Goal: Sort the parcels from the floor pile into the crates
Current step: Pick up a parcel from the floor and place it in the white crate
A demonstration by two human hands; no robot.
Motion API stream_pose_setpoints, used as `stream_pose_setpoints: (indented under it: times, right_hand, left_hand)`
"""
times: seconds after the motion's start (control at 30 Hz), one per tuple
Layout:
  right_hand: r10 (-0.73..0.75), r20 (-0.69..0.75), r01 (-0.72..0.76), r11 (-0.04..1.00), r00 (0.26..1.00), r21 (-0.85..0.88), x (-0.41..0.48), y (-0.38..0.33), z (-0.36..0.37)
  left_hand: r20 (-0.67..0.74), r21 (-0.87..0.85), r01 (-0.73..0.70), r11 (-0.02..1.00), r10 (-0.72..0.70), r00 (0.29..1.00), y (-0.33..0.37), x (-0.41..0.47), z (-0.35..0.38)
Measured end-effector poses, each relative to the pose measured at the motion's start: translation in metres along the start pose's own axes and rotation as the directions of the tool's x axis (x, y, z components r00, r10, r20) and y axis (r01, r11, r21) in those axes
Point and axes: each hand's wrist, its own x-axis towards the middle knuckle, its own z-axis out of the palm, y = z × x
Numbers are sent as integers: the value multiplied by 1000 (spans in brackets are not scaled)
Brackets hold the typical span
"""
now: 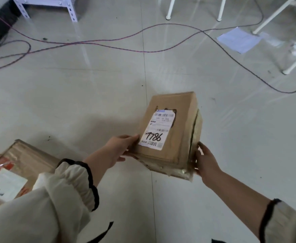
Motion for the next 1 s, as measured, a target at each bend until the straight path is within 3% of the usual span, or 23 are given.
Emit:
stream_pose_setpoints:
  times: [0.1, 0.2, 0.37, 0.57, 0.63, 0.83, 0.93, 1.0]
  right_hand:
    - [227, 74, -217, 968, 971, -129, -5, 18, -6]
    - [311, 111, -291, 942, 944, -166, -8, 28, -6]
    - [289, 160, -285, 957, 944, -51, -4, 12, 1]
    - [208, 263, -263, 945, 942, 194, 6, -4, 21]
    - [162, 297, -231, 949, 941, 214, 7, -6, 27]
    - [56, 362, -172, 939, 930, 298, 8, -6, 32]
    - [0, 425, -127, 954, 905, 270, 10, -1, 33]
    - [-23, 449, -98, 964, 893, 246, 11, 1, 35]
  left_hand:
    - [94, 44, -68, 997, 63, 994, -3, 2, -6]
    - [247, 201, -63, 978, 11, 969, -15, -1, -9]
    - [165, 70, 7, 998, -18, 986, -22, 3, -9]
    - [42, -54, -44, 998, 46, 998, -10, 8, -5]
    - [-9, -82, -59, 995, 58, 998, -6, 11, -2]
    - [16, -179, -17, 984, 20, 1000, 4, 20, -2]
    - [-24, -129, -28, 991, 25, 999, 2, 25, -1]
    - [10, -187, -36, 982, 39, 999, -2, 29, 0]
